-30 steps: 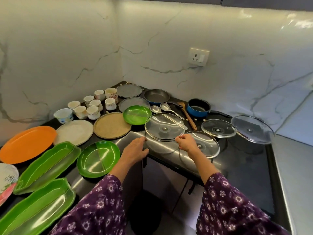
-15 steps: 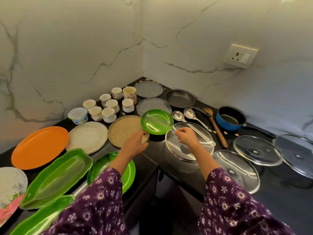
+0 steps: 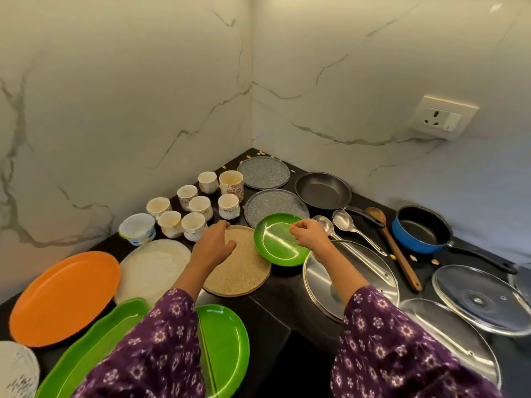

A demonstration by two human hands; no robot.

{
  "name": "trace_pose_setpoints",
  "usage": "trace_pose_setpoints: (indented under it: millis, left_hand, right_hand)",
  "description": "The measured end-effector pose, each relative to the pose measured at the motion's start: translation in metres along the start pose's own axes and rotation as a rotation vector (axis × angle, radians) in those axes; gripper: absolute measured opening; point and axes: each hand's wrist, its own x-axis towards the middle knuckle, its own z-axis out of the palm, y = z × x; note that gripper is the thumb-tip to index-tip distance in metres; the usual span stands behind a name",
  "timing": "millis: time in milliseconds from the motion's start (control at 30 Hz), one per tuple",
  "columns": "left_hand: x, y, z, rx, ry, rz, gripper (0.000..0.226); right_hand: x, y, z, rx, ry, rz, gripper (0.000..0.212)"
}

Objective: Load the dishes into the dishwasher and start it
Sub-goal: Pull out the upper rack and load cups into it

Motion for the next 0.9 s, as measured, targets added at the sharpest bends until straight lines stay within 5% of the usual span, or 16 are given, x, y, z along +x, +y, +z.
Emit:
trace_pose_setpoints:
  millis: [200, 433, 900]
  left_hand:
    - [0.030, -0.027, -0.013, -0.031, 0.076, -0.154, 0.055]
    - [0.074, -0.039, -0.018, -0.008, 0.096, -0.138, 0.051]
    - [0.124, -0.056, -0.005, -0.193, 0.083, -0.226, 0.047]
  right_hand:
    - [0.037, -0.020, 0.032, -0.049, -0.086, -0.012, 0.012]
    - [0.076, -0.044, 0.068, -0.105, -0.116, -0.042, 0.013]
    - [0.148, -0.075, 0.151, -0.489, -0.149, -0.154, 0.074]
